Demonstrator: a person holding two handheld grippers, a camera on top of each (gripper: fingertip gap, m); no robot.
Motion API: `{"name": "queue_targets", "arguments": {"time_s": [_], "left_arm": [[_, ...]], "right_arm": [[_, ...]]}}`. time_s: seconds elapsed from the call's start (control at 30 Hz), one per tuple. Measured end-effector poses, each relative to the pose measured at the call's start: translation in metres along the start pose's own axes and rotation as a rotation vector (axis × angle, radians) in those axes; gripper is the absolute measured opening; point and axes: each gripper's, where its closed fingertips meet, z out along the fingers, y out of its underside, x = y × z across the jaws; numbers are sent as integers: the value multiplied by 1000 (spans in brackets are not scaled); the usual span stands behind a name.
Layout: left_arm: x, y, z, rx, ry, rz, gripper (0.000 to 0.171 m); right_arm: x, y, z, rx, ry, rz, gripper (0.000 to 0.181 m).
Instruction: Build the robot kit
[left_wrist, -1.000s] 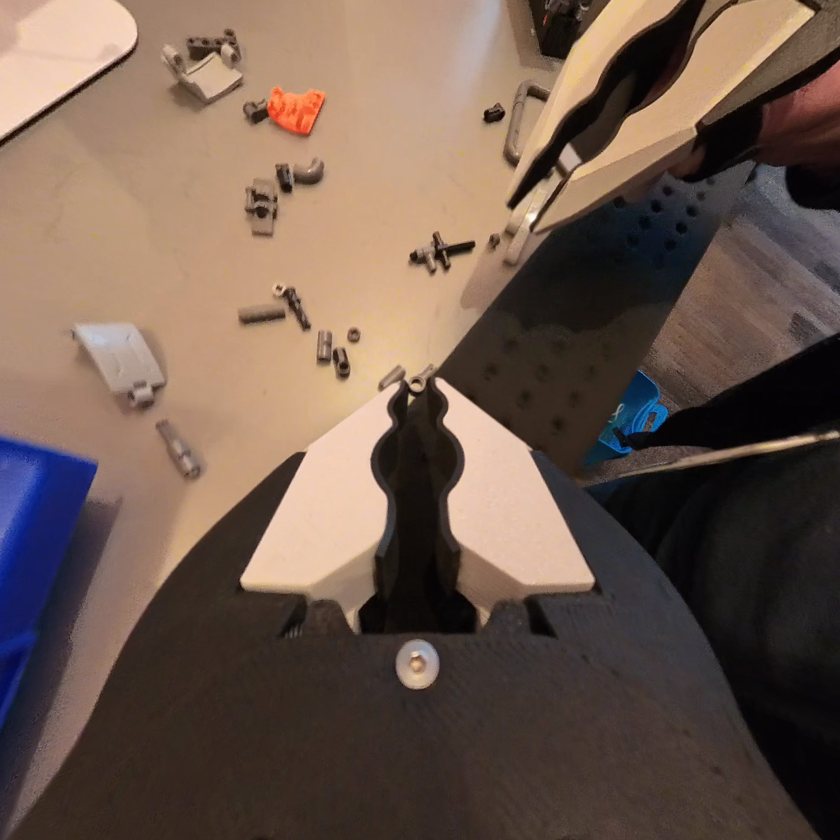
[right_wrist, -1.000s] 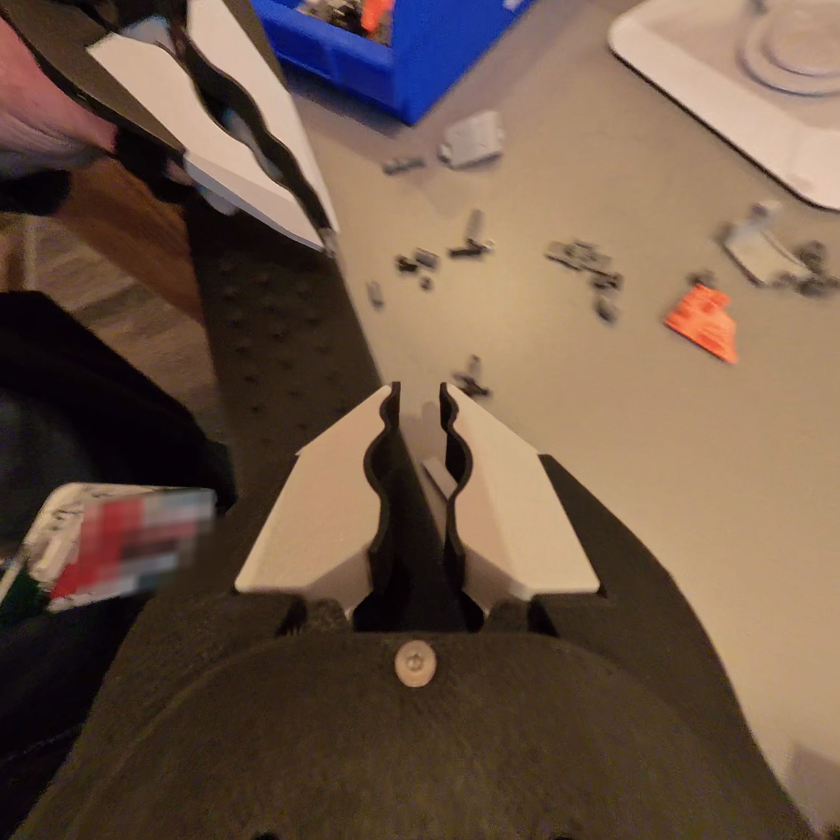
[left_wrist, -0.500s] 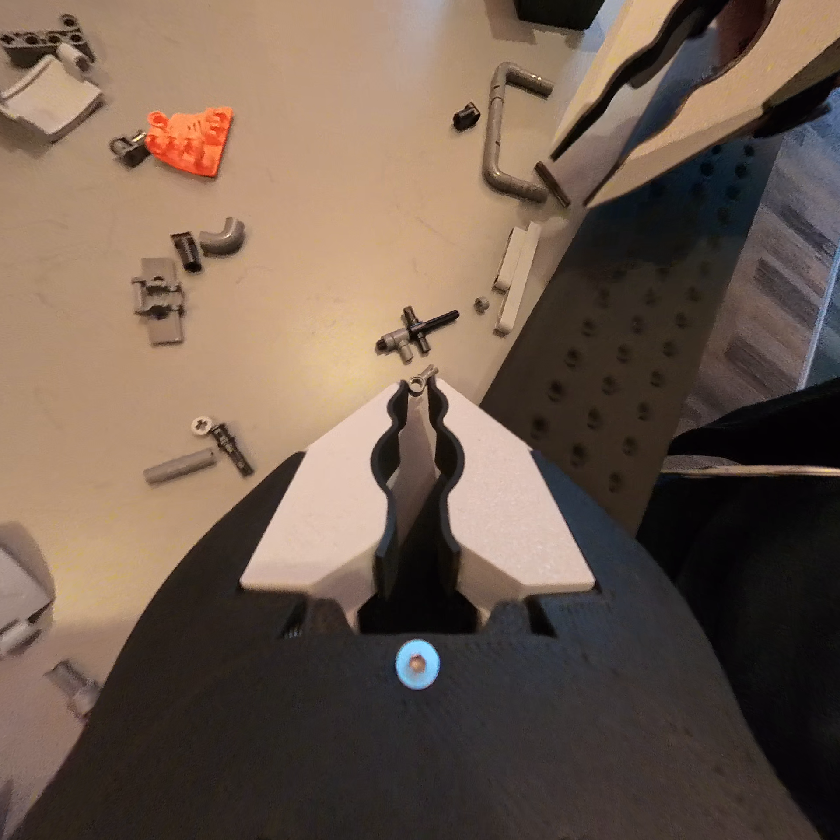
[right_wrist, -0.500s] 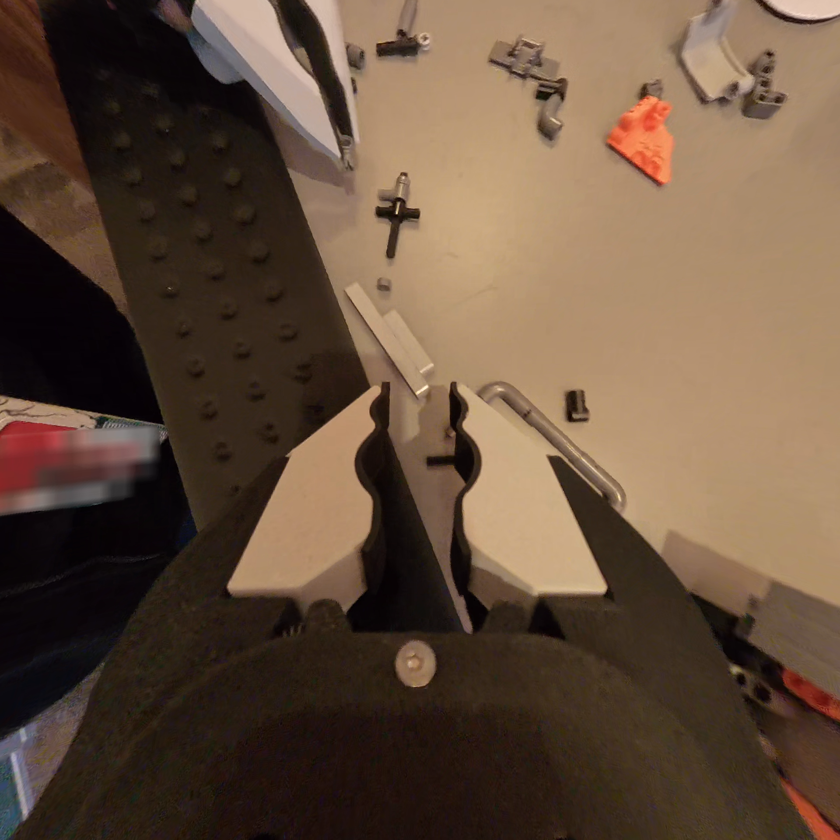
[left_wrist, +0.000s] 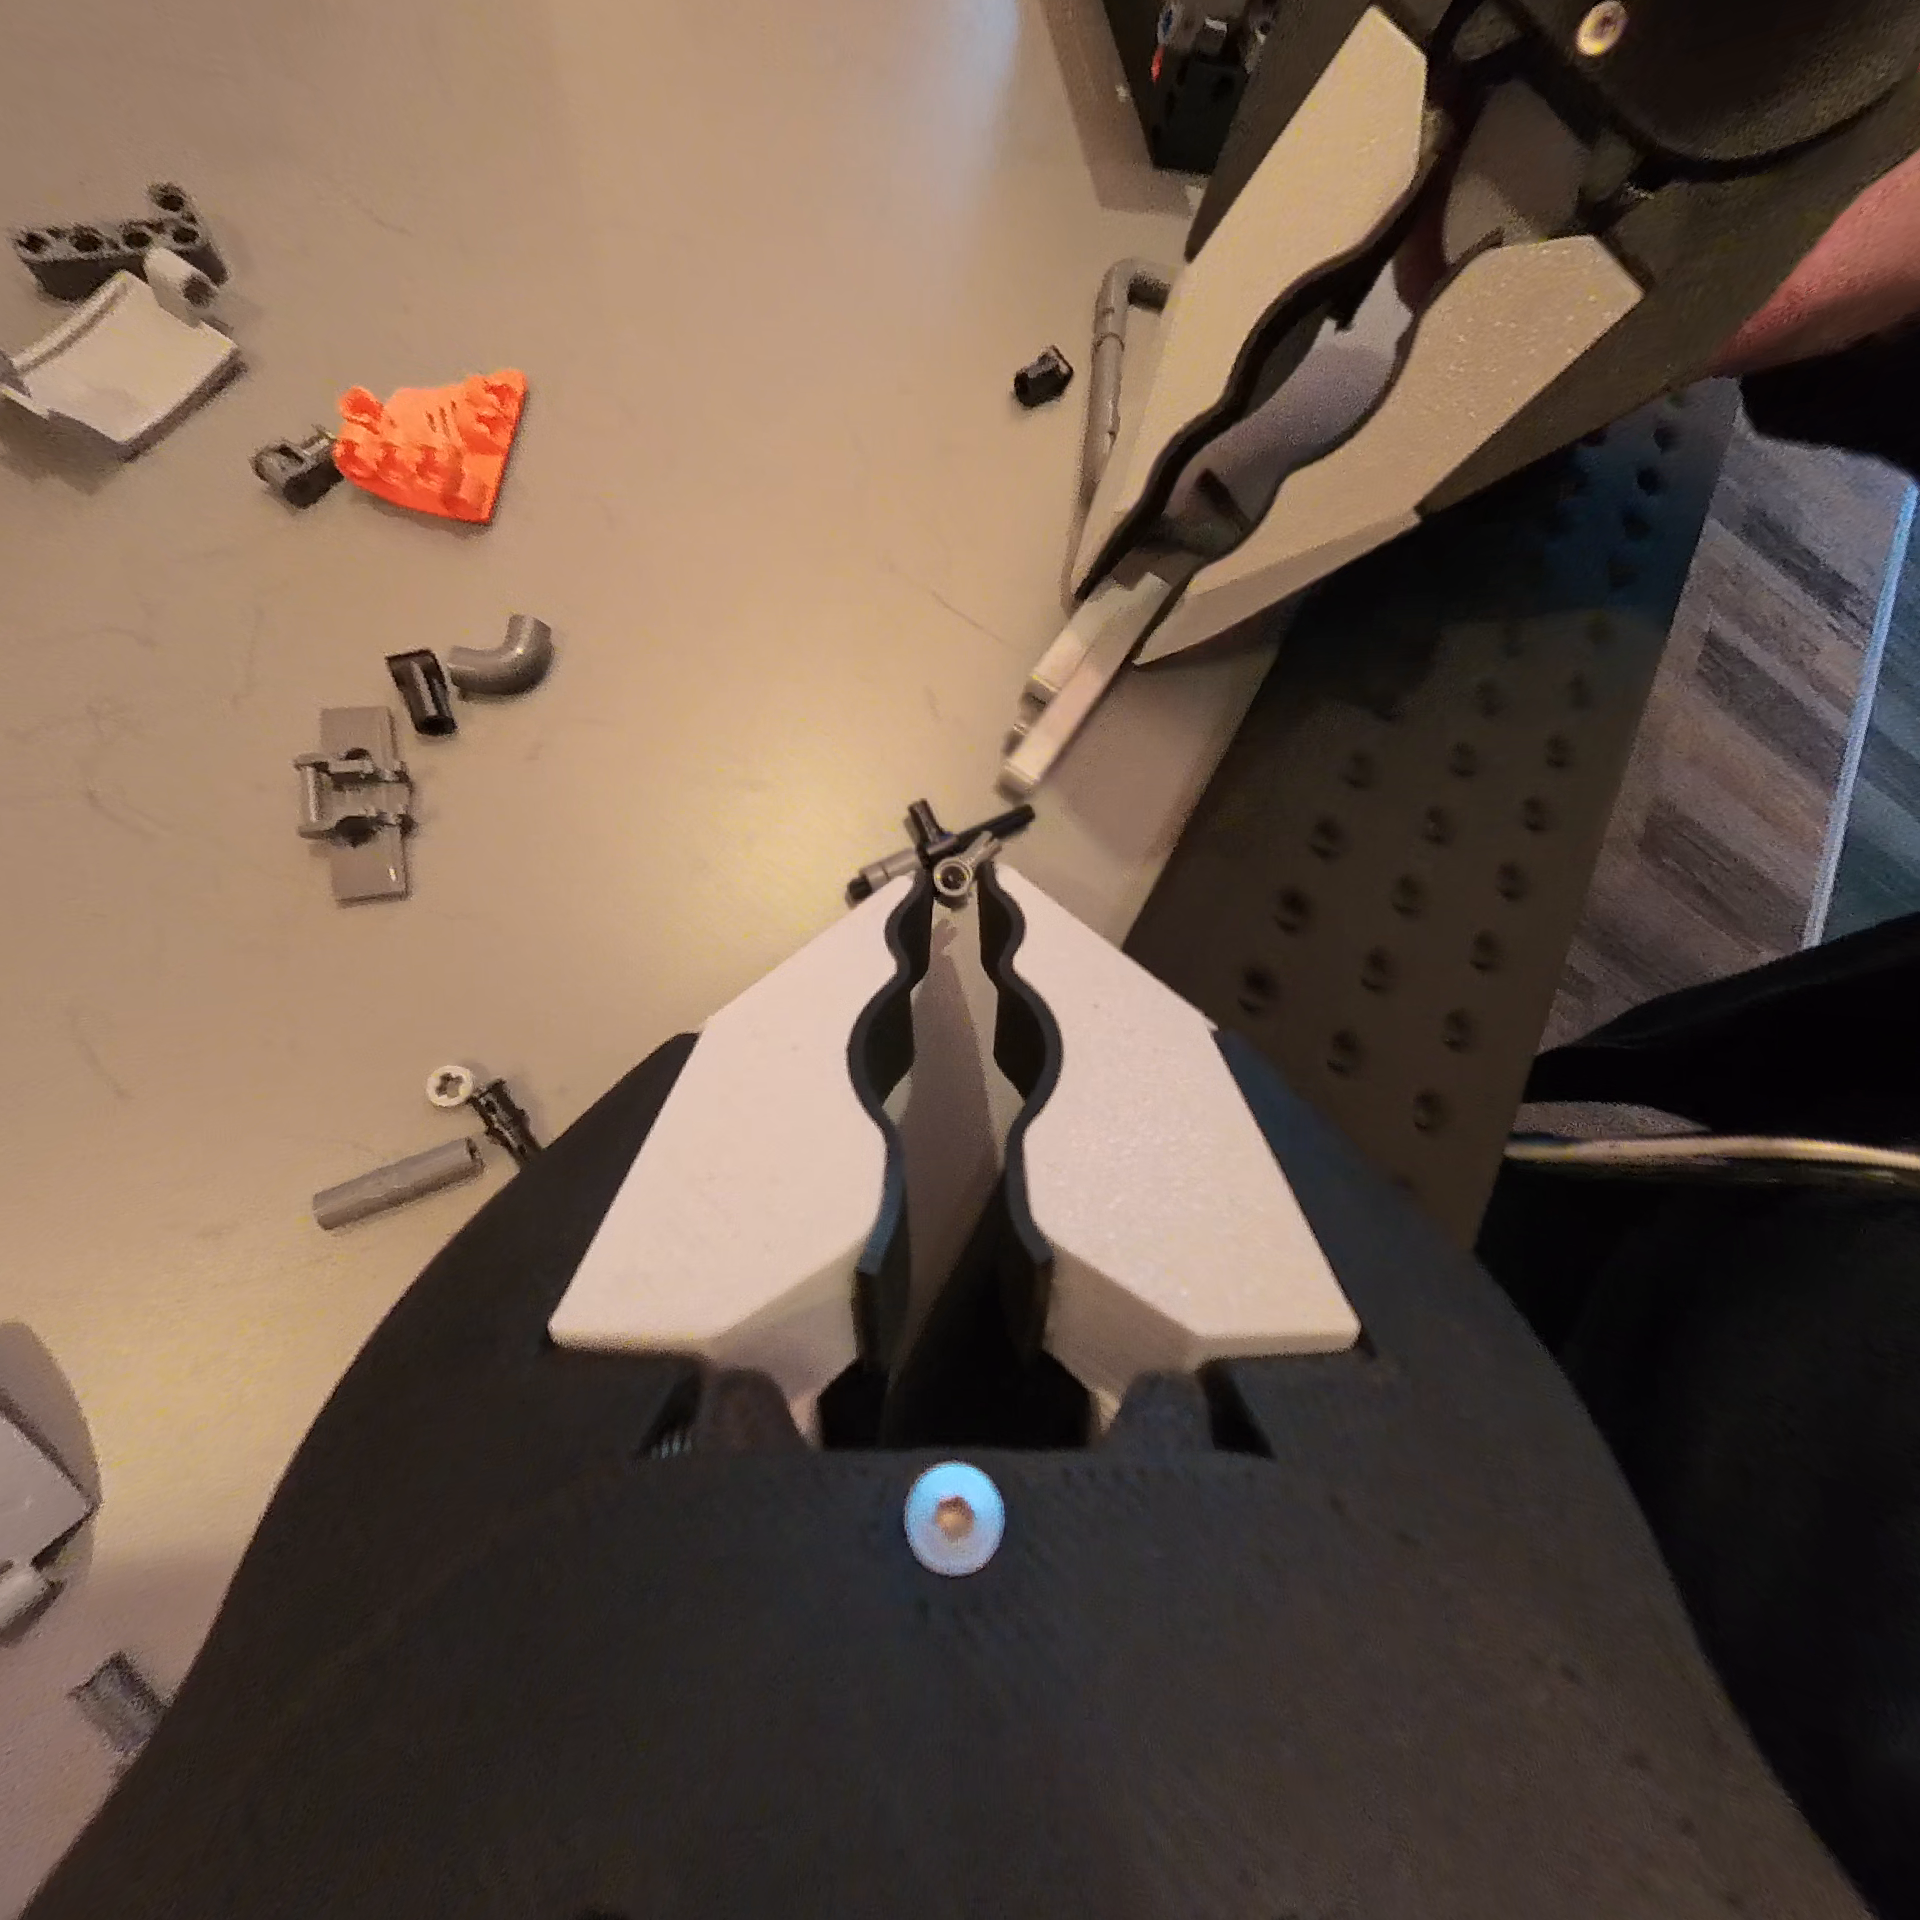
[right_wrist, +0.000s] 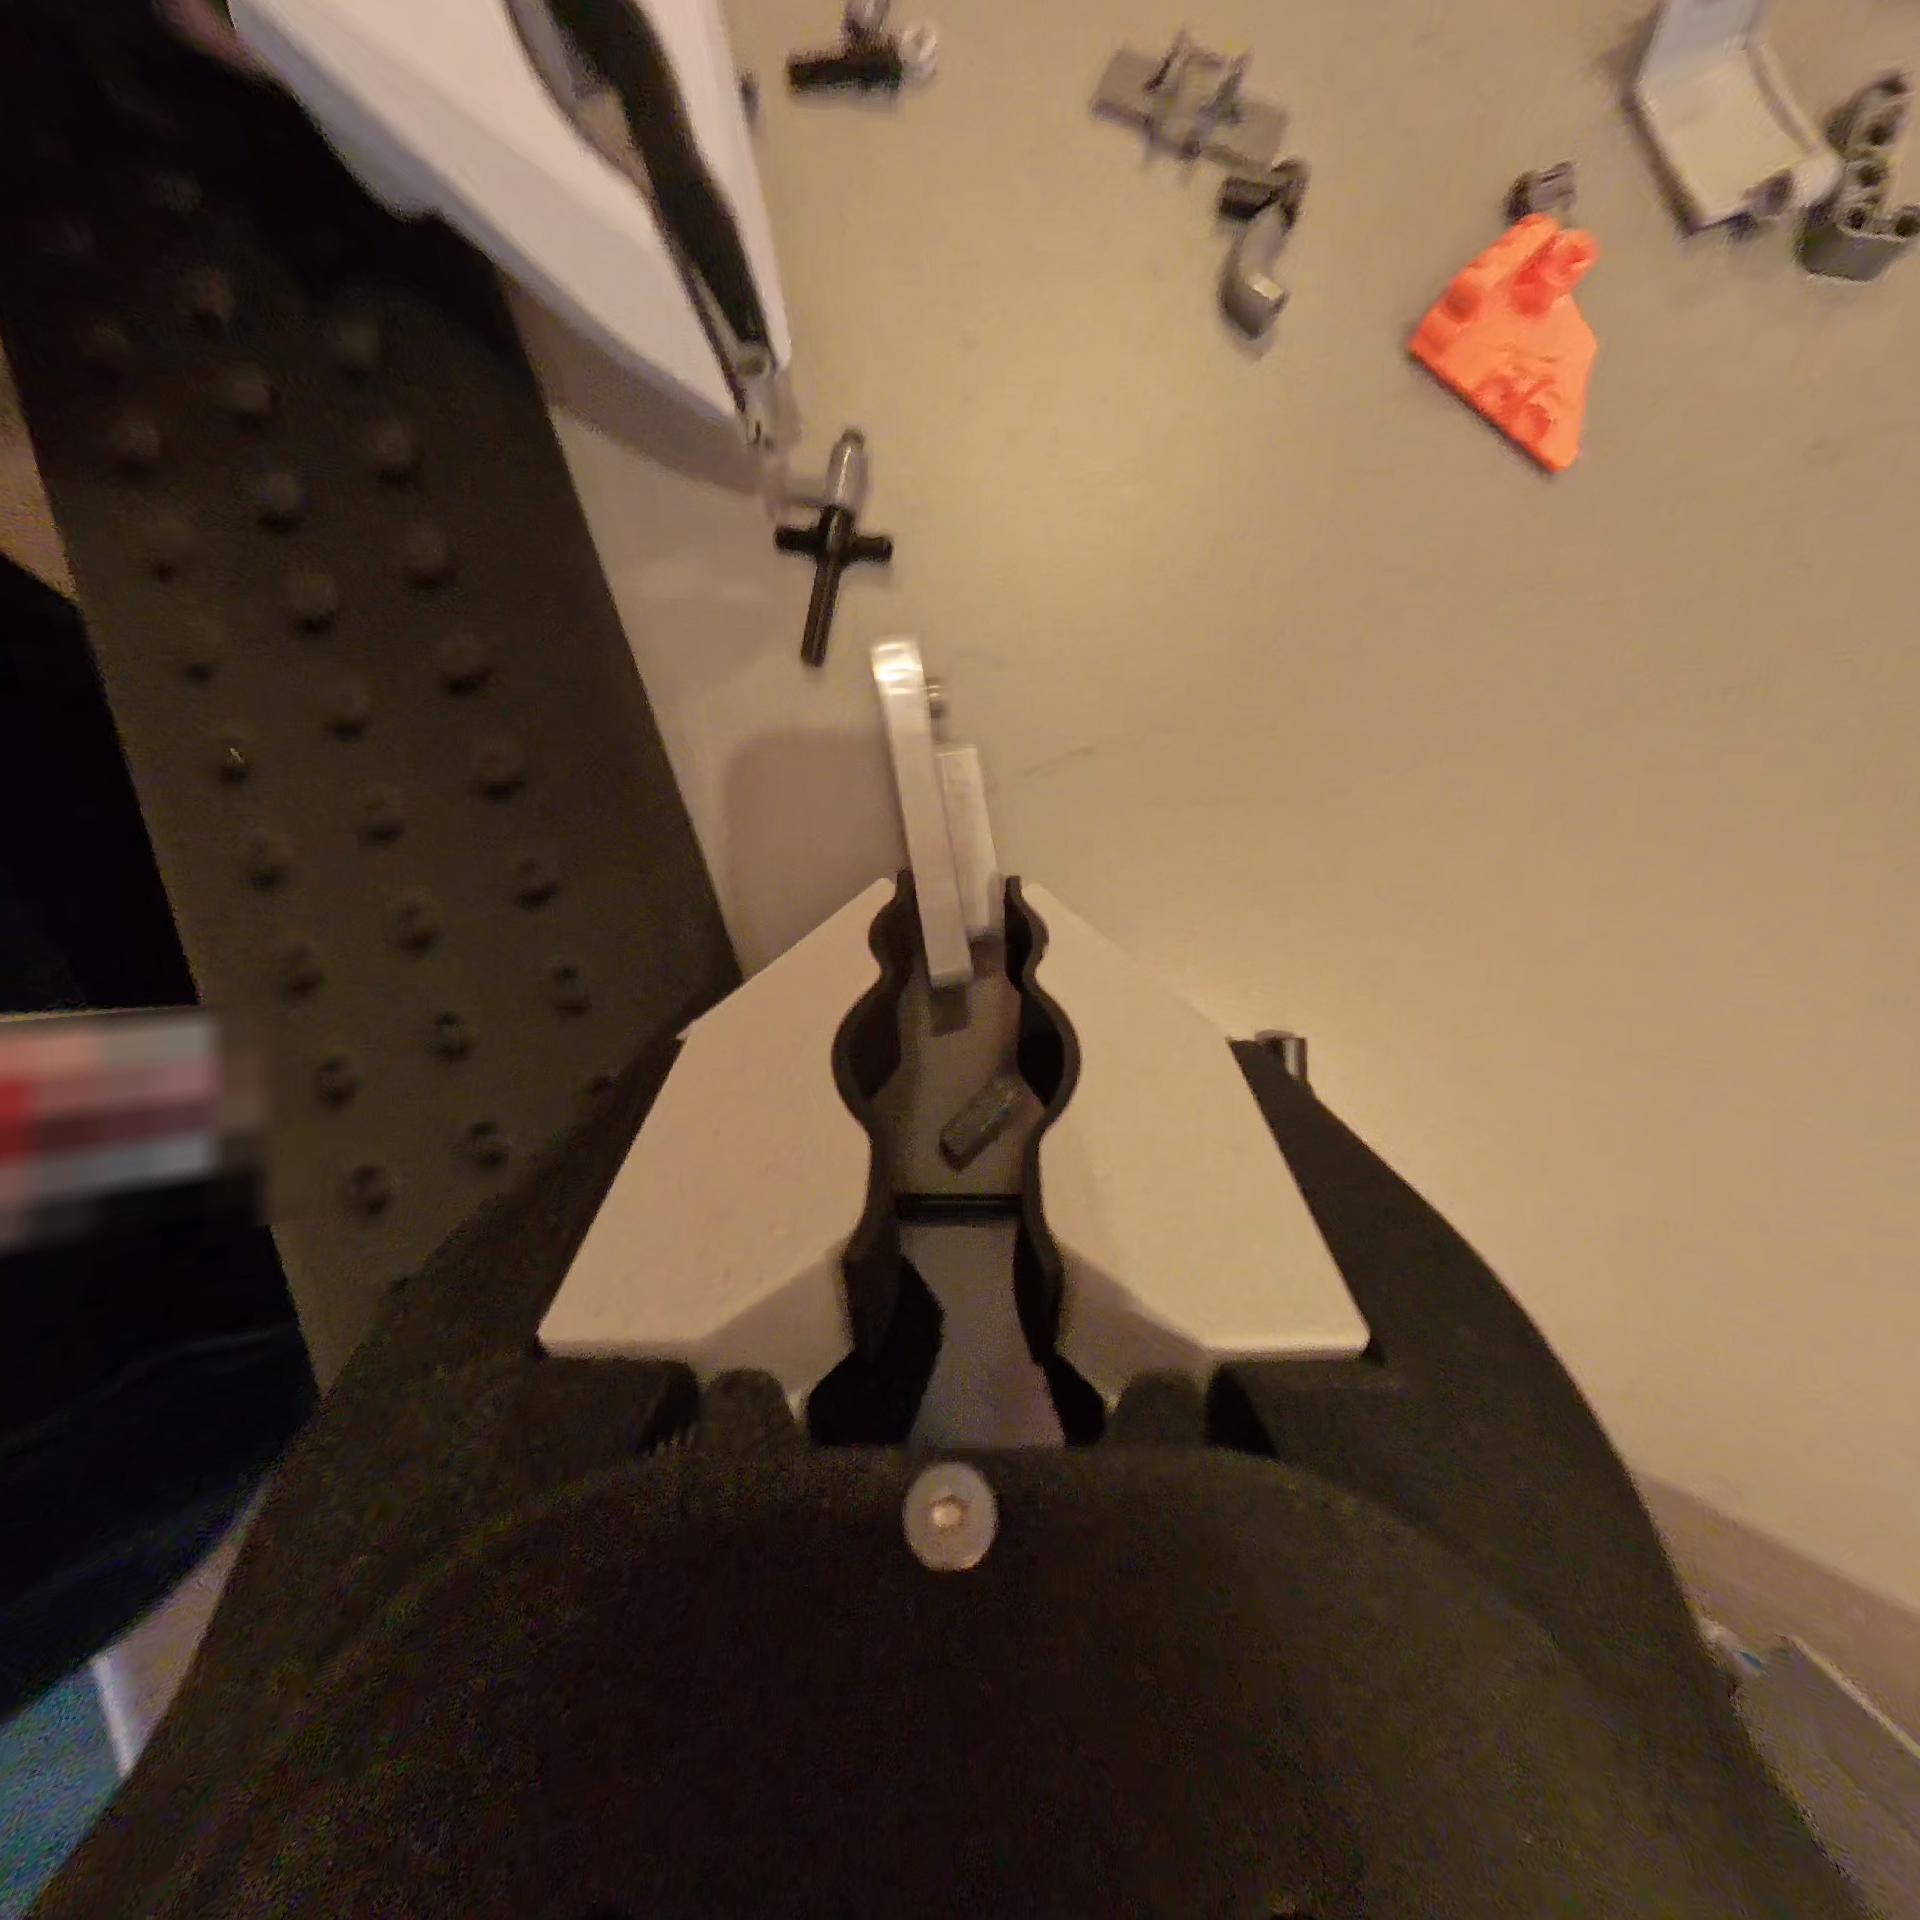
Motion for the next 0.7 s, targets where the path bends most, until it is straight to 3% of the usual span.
{"name": "queue_targets", "arguments": {"time_s": [0.13, 0.23, 0.43, 0.63, 0.7], "left_arm": [[-7, -13, 0, 40, -17, -15, 6], [-12, -26, 6, 62, -23, -26, 6], [-22, -22, 34, -19, -47, -48, 7], [-27, -14, 40, -60, -68, -110, 9], [-26, -14, 38, -61, -48, -123, 17]], "right_arm": [[24, -13, -9, 90, 32, 173, 14], [39, -14, -4, 77, 74, 262, 14], [46, -18, 9, 21, 206, 265, 14], [28, -24, 18, 31, 167, 253, 20], [25, -25, 19, 45, 137, 257, 21]]}}
